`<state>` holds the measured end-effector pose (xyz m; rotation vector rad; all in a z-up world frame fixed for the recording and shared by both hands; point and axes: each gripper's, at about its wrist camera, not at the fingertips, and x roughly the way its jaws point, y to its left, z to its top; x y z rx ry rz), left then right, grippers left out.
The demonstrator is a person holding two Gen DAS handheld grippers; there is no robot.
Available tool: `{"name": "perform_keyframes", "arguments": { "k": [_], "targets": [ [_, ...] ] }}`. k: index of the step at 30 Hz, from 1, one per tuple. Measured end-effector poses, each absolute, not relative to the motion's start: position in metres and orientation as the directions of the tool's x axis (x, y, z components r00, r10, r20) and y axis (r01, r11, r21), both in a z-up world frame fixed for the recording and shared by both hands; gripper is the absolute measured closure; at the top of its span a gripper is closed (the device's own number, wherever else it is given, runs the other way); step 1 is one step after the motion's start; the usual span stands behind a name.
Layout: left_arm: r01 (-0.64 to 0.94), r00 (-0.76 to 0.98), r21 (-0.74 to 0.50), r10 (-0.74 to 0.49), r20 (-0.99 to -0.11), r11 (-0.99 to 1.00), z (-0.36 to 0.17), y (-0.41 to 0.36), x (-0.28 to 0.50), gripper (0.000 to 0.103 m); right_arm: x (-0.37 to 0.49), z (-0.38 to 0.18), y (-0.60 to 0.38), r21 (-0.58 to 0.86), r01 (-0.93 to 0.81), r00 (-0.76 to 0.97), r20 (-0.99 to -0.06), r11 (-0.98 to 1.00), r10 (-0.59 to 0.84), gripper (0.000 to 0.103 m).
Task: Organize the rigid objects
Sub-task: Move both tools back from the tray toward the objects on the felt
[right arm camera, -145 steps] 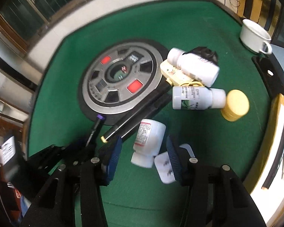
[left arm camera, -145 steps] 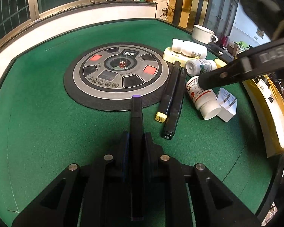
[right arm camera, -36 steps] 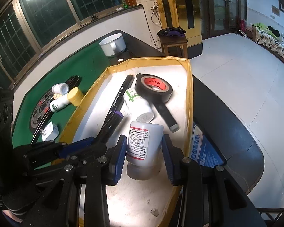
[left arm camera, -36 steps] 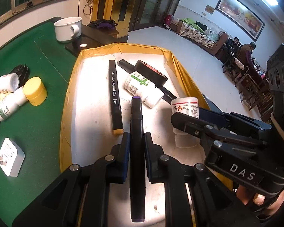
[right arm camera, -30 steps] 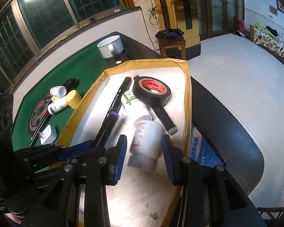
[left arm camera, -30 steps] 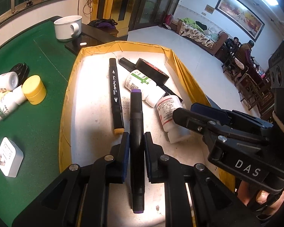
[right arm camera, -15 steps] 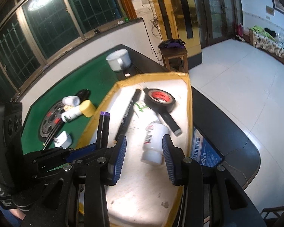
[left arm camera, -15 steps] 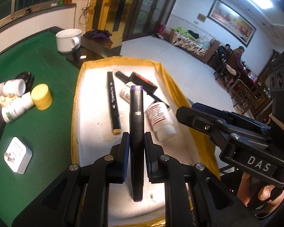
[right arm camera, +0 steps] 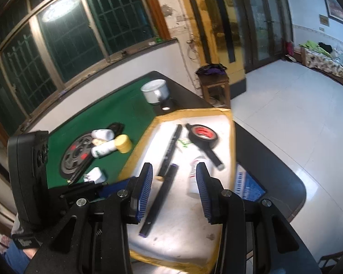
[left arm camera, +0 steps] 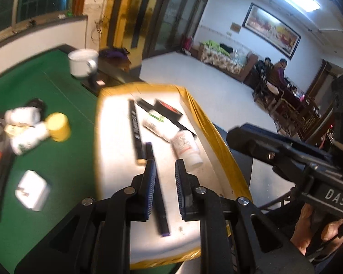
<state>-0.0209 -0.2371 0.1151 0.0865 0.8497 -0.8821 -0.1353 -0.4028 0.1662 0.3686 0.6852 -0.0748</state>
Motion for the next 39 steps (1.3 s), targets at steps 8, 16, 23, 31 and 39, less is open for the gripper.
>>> {"name": "perform_keyframes", "arguments": {
  "k": [8,16,23,31,39],
  "targets": [
    [0.608,0.487,-0.125,-0.492,-0.722,0.784,0.115,-0.123,0.032,0.088,-0.126,0.172,-0.333,0.317,-0.04,0.764,-0.602,0.948,0.233,0.068],
    [0.545,0.371,-0.153,-0.401,-0.837,0.824,0.065,-0.047,0.124,0.088,-0.11,0.156,-0.285,0.318,-0.134,0.725,-0.614,0.938,0.312,0.068],
    [0.583,0.344,-0.126,-0.385,-0.857,0.803,0.047,-0.064,0.138,0.088,-0.106,0.149,-0.28,0.308,-0.128,0.704,-0.641,0.943,0.305,0.068],
    [0.562,0.356,-0.105,-0.354,-0.865,0.821,0.039,-0.074,0.157,0.085,-0.095,0.145,-0.275,0.322,-0.121,0.684,-0.658,0.939,0.314,0.068],
    [0.517,0.418,-0.029,-0.282,-0.864,0.856,0.032,-0.057,0.136,0.091,-0.081,0.143,-0.251,0.332,-0.145,0.649,-0.679,0.932,0.343,0.068]
  ]
}}
